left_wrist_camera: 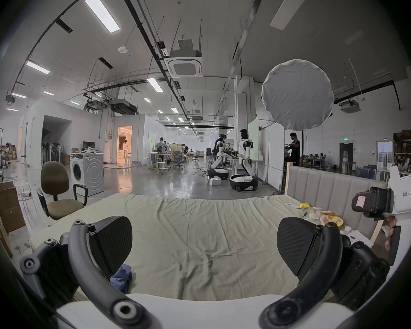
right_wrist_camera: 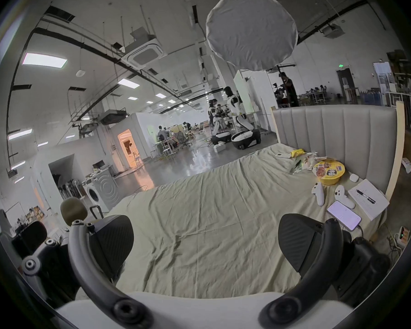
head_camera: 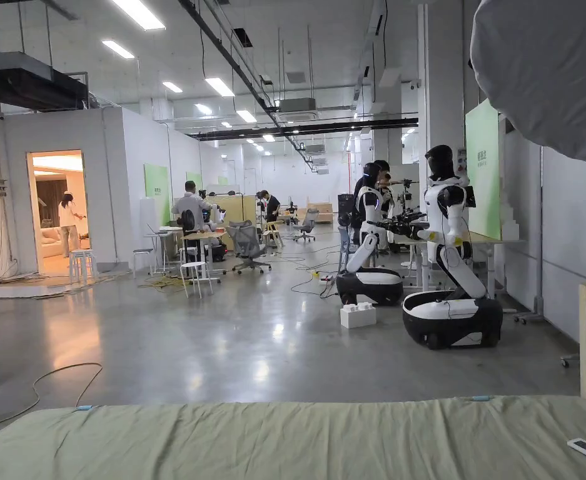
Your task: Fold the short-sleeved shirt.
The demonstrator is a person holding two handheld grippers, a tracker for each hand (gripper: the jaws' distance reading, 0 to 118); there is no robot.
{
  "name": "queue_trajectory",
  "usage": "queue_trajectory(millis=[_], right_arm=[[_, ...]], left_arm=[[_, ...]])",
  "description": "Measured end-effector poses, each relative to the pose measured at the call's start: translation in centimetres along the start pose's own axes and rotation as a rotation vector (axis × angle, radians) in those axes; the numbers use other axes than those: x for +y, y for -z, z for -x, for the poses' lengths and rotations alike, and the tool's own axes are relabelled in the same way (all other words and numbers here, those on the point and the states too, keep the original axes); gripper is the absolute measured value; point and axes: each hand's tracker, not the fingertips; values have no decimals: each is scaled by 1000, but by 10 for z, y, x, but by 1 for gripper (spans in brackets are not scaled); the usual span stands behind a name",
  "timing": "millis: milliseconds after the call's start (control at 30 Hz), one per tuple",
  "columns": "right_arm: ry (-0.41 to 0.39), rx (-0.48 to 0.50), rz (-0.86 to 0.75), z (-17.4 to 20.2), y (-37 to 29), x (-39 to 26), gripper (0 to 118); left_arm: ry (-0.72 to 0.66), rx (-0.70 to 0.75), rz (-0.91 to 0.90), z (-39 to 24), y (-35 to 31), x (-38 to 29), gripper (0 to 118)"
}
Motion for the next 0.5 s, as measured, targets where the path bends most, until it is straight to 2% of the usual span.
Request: queue_trajectory(millis=[100, 300, 500], right_arm=[[26, -21, 18, -3, 0, 1, 118], [-19, -57, 19, -4, 2, 1, 118], [-34, -38, -22, -1, -1, 3, 118]], left_arm=[[-8, 2, 1, -1, 0, 0, 118], [-4, -18, -5, -5, 0, 3, 118], [-10, -24, -5, -7, 1, 4, 118]])
